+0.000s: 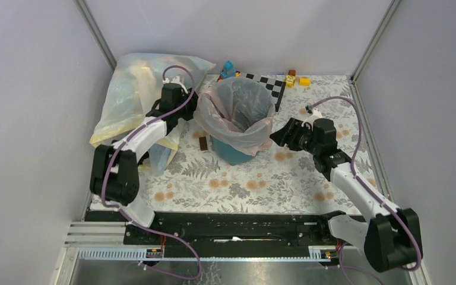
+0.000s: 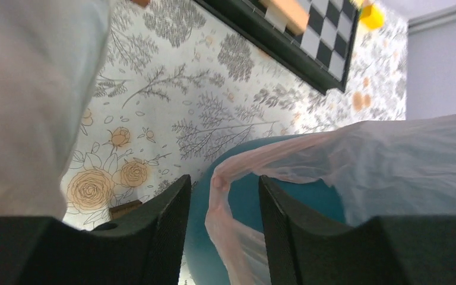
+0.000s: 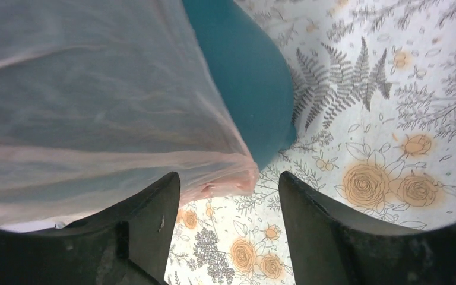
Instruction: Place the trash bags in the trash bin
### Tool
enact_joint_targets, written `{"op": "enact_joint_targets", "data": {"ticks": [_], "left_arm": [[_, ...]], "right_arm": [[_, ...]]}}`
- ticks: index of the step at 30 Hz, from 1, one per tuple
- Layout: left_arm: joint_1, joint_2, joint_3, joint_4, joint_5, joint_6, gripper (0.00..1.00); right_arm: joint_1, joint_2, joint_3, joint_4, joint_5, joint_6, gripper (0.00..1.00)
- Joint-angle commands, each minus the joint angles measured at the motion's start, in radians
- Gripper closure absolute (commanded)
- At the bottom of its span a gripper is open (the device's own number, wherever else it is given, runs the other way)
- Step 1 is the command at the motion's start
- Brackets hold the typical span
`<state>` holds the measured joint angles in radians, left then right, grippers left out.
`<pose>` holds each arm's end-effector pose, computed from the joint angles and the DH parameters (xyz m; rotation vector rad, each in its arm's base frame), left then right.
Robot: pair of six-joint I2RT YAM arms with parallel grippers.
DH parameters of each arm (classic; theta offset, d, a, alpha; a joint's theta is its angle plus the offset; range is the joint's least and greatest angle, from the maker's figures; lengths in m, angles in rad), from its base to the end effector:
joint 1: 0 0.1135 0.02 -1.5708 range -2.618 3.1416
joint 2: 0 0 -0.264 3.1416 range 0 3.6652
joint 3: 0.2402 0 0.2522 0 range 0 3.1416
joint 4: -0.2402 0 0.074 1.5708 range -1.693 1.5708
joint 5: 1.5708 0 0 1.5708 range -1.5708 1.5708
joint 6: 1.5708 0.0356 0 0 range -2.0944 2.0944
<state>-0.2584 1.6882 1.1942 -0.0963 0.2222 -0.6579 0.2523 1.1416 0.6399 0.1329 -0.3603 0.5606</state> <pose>0.3706 -0.1061 0.2518 -0.3141 2.2246 -0.7538 0.2427 0.0755 0.2497 0.0604 2.0186 0.8784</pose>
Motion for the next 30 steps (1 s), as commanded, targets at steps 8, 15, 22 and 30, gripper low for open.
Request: {"op": "enact_joint_targets", "data": {"ticks": [8, 15, 22, 30], "left_arm": [[0.001, -0.246, -0.085, 0.025, -0.251, -0.027, 0.31], [0.003, -0.205, -0.153, 0.072, -0.171, -0.027, 0.46], [0.001, -0.063, -0.187, 0.212, -0.044, -0.074, 0.62], [0.002, -0.037, -0.208, 0.233, -0.035, -0.066, 0.63]], "right_arm": [[-0.003, -0.238, -0.044, 0.029, 0.06, -0.065, 0.21], [-0.002, -0.253, -0.038, 0.035, 0.058, -0.067, 0.2], [-0.002, -0.238, -0.035, 0.031, 0.044, -0.057, 0.2], [-0.002, -0.266, -0.041, 0.004, 0.074, -0.077, 0.19]]}}
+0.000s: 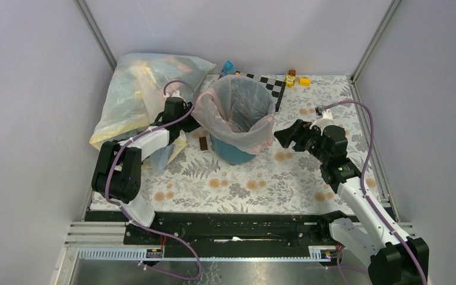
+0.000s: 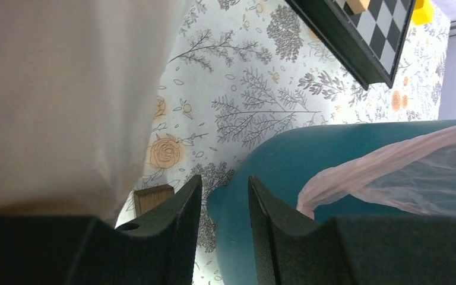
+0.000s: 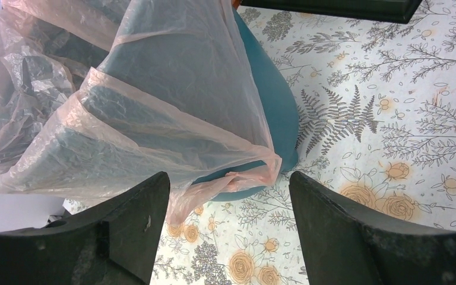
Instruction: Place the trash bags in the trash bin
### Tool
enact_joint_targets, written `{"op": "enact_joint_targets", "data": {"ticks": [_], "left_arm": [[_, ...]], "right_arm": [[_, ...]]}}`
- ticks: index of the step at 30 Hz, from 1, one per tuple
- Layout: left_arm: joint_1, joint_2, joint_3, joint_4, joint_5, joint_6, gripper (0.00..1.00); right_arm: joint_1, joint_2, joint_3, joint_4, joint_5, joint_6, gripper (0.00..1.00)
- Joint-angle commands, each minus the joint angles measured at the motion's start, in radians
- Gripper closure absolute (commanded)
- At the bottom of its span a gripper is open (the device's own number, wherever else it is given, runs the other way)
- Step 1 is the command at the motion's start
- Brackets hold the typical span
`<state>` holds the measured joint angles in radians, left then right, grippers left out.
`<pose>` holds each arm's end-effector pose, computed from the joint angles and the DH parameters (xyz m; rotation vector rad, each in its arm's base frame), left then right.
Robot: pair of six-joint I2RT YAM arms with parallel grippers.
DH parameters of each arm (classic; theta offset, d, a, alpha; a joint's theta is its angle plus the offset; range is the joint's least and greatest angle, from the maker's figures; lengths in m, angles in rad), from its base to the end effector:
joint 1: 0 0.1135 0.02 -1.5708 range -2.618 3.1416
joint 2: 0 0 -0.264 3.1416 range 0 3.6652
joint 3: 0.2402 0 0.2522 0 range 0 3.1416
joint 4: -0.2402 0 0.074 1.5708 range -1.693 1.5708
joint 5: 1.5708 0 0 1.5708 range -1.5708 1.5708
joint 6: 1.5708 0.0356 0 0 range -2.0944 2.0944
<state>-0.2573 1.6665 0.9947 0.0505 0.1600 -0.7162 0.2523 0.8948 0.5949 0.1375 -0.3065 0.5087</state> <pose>0.3497 -0.0979 0.2073 -0.4262 2.2369 -0.7082 0.2037 0.0636 0.2869 -0.0041 1.7975 0.8179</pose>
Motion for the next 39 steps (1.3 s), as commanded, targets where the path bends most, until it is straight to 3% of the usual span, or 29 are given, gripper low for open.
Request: {"op": "enact_joint_targets", "data": {"ticks": [1, 4, 7, 10, 16, 21, 35, 39], "left_arm": [[0.002, -0.024, -0.015, 0.085, 0.014, -0.007, 0.64], [0.021, -0.072, -0.035, 0.061, -0.037, -0.009, 0.65], [0.072, -0.102, -0.027, -0.025, -0.076, -0.021, 0.74], [0.125, -0.147, -0.062, 0.007, -0.039, -0.042, 0.75], [0.159, -0.147, -0.034, 0.127, 0.24, -0.107, 0.55], [0.157, -0.104, -0.027, 0.167, 0.349, -0.15, 0.46], [0.112, 0.068, 0.004, 0.278, 0.498, -0.21, 0.57], [0.099, 0.102, 0.03, 0.221, 0.464, -0.163, 0.74]], "right_arm": [[-0.003, -0.019, 0.006, -0.001, 0.019, -0.025, 0.19], [-0.003, -0.017, 0.009, -0.001, 0.017, -0.023, 0.19], [-0.002, -0.016, 0.009, -0.001, 0.019, -0.027, 0.19], [-0.003, -0.013, 0.009, 0.0, 0.022, -0.029, 0.19], [-0.003, 0.009, 0.02, 0.007, 0.008, -0.026, 0.19], [-0.002, 0.016, 0.022, 0.002, 0.001, -0.028, 0.19], [-0.002, 0.014, 0.019, -0.018, -0.01, -0.04, 0.18], [-0.002, 0.041, 0.024, -0.019, -0.026, -0.04, 0.19]]}}
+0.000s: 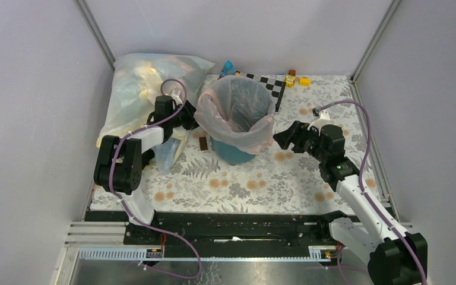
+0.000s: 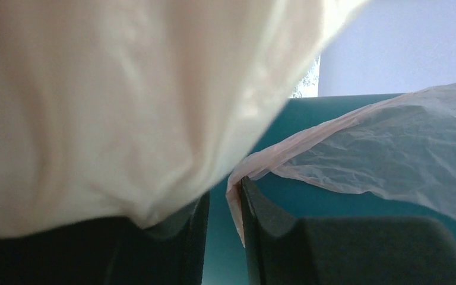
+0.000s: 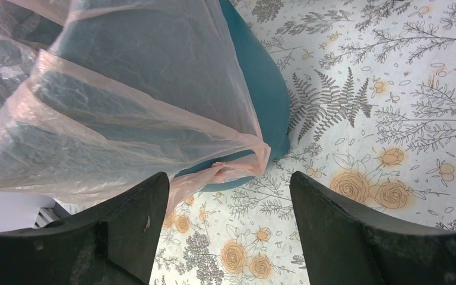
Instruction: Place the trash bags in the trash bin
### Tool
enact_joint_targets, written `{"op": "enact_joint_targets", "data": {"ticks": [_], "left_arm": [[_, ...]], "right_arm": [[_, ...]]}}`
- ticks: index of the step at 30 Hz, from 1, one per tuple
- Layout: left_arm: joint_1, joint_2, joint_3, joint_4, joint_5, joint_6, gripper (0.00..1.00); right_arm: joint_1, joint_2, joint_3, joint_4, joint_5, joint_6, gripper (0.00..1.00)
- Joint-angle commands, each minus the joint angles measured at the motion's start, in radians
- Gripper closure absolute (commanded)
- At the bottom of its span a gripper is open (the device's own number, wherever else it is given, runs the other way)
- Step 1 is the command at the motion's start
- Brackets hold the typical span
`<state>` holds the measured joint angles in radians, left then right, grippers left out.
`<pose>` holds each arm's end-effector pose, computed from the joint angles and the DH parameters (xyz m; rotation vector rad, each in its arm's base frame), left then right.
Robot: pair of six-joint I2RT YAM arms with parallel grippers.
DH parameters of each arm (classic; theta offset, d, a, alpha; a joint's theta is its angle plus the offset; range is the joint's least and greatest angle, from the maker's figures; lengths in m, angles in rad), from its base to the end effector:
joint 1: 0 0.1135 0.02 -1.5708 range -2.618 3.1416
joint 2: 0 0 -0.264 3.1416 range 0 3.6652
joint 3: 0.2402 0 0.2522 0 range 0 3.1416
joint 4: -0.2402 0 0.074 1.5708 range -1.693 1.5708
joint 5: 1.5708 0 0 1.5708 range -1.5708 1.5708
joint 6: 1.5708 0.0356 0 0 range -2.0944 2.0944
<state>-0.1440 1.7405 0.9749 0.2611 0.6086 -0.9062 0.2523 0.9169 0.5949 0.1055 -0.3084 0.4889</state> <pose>0.3663 -0.0737 0.1973 -0.4381 2.1856 -1.2440 0.2066 0.0644 0.2793 -0.0111 1.8498 0.8004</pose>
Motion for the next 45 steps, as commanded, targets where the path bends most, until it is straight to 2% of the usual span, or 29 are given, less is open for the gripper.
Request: {"op": "enact_joint_targets", "data": {"ticks": [1, 4, 13, 15, 17, 27, 36, 45], "left_arm": [[-0.014, 0.034, 0.049, 0.0, 0.008, 0.036, 0.8], [-0.014, 0.052, 0.049, -0.025, -0.039, 0.067, 0.93], [-0.014, 0.075, 0.06, -0.084, -0.119, 0.124, 0.94], [-0.014, 0.064, 0.063, -0.103, -0.131, 0.134, 0.86], [-0.014, 0.033, 0.064, -0.121, -0.155, 0.15, 0.69], [-0.014, -0.245, 0.021, -0.189, -0.341, 0.157, 0.38], [-0.012, -0.465, -0.018, -0.257, -0.478, 0.169, 0.32], [-0.058, -0.691, -0.145, -0.231, -0.411, 0.166, 0.32]], "right_arm": [[-0.002, 0.025, 0.025, 0.014, -0.028, -0.019, 0.18], [-0.002, 0.035, 0.023, 0.018, -0.039, -0.018, 0.18], [-0.002, 0.063, 0.008, 0.026, -0.056, -0.015, 0.18], [-0.002, 0.058, 0.009, 0.025, -0.054, -0.015, 0.18], [-0.002, 0.047, 0.015, 0.021, -0.047, -0.02, 0.18], [-0.002, -0.018, 0.064, -0.021, 0.0, -0.036, 0.18], [-0.002, -0.111, 0.059, -0.047, 0.054, -0.055, 0.18], [-0.002, -0.098, 0.048, -0.035, -0.062, -0.051, 0.17]]}}
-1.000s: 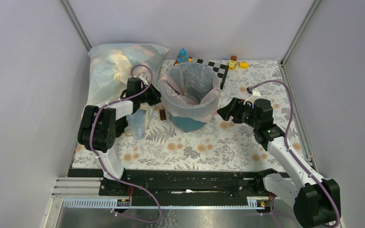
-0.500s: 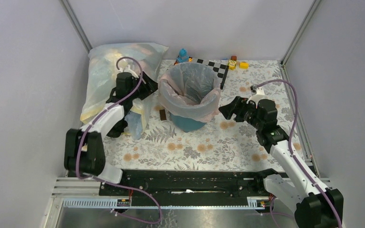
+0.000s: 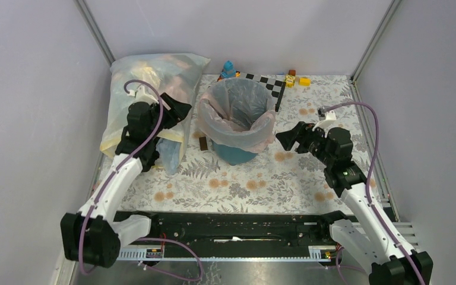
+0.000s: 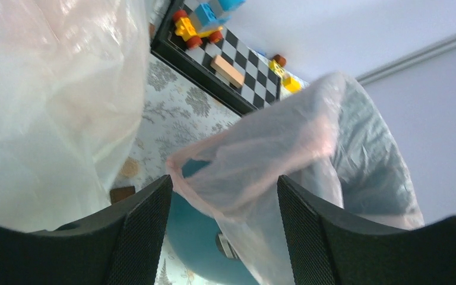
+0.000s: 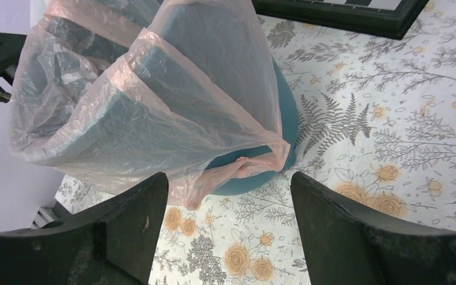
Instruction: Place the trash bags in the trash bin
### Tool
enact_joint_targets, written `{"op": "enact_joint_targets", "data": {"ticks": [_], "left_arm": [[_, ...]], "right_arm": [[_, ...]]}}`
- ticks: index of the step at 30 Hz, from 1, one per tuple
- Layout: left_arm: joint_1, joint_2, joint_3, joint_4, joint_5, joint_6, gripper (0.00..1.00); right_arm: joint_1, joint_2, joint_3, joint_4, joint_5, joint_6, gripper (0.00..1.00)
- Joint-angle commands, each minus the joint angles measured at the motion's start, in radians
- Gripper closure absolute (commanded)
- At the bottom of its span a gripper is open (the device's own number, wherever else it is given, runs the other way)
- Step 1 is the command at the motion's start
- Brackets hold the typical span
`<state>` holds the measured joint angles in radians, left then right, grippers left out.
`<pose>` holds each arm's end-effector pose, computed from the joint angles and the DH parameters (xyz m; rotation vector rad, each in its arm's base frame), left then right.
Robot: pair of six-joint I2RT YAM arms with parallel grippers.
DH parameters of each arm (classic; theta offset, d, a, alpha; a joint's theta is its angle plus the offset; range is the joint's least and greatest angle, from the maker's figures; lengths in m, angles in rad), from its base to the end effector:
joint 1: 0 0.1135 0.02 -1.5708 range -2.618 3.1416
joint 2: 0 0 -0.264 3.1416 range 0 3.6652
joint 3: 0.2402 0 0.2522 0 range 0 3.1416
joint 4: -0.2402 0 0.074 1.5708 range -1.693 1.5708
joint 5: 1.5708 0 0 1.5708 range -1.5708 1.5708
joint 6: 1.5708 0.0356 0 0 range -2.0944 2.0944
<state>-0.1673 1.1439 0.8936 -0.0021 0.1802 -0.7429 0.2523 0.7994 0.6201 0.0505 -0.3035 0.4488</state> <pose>0.2636 -0.0510 0.3240 -0.4096 1.8501 -0.7972 0.1859 0.0589 0.3043 -0.0620 1.7546 0.7751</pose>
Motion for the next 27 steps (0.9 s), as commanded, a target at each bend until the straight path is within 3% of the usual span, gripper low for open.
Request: {"op": "enact_joint_targets", "data": {"ticks": [1, 6, 7, 9, 10, 15, 21, 27], "left_arm": [[-0.047, -0.126, -0.089, 0.033, 0.011, -0.005, 0.32], [-0.087, -0.268, -0.212, 0.025, -0.009, -0.022, 0.32], [-0.094, -0.29, -0.24, 0.026, -0.002, -0.019, 0.28], [-0.111, -0.332, -0.303, 0.056, 0.047, 0.012, 0.1], [-0.124, -0.354, -0.357, 0.081, 0.059, 0.024, 0.03], [-0.219, -0.429, -0.578, 0.324, 0.062, 0.011, 0.01], [-0.466, -0.293, -0.695, 0.642, -0.132, 0.11, 0.01], [-0.498, -0.052, -0.699, 0.899, -0.224, 0.169, 0.01]], "right_arm": [[-0.002, 0.027, 0.007, 0.035, -0.089, -0.004, 0.17], [-0.002, 0.014, -0.13, 0.164, -0.18, 0.047, 0.13], [-0.003, 0.011, -0.168, 0.199, -0.201, 0.059, 0.11], [-0.002, 0.019, -0.209, 0.244, -0.239, 0.071, 0.01], [-0.001, 0.026, -0.225, 0.258, -0.247, 0.073, 0.0], [0.012, 0.095, -0.323, 0.476, -0.319, 0.102, 0.0], [0.209, 0.187, -0.389, 0.636, -0.063, 0.006, 0.0], [0.259, 0.352, -0.384, 0.81, 0.079, 0.026, 0.0]]}}
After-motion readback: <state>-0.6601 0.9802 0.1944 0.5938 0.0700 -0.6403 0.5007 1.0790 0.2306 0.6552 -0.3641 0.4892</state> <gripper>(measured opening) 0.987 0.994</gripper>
